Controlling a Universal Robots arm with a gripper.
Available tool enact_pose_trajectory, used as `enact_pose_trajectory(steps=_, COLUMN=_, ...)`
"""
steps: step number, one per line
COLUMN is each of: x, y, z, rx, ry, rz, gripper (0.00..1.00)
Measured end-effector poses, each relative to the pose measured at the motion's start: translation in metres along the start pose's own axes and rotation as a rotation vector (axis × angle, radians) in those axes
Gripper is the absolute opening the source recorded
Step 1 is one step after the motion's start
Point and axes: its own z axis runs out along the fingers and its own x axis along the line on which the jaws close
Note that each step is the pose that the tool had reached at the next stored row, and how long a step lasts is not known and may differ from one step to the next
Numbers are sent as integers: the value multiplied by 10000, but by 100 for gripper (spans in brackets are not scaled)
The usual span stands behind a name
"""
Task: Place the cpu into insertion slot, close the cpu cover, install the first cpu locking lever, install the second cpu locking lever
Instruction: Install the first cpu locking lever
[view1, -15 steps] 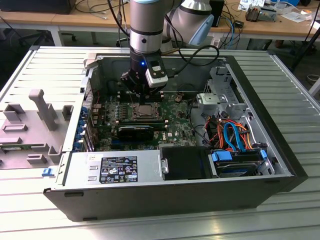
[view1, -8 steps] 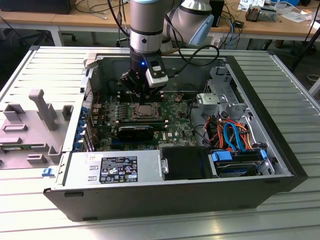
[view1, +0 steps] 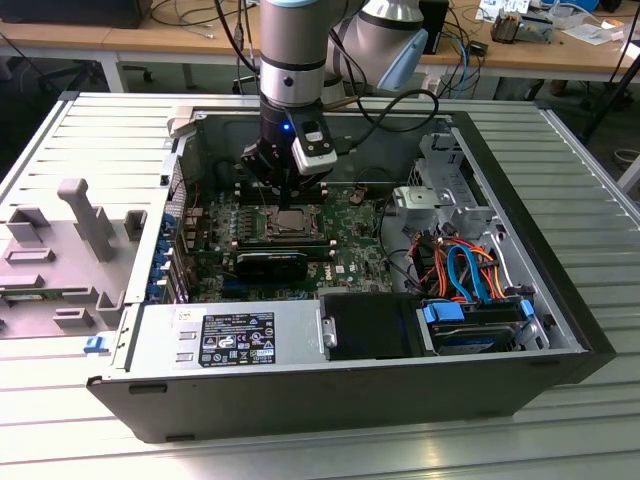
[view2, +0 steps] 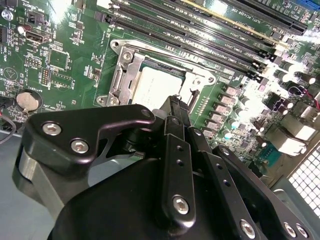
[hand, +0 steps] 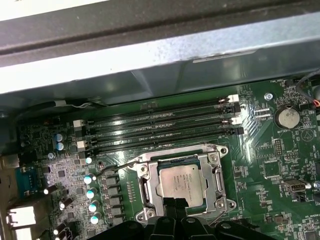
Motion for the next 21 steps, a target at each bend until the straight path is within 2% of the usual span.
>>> enact_pose_trajectory(steps=21, x=0, y=0, z=0, rx=8, ry=-14, rz=-278, gripper=11)
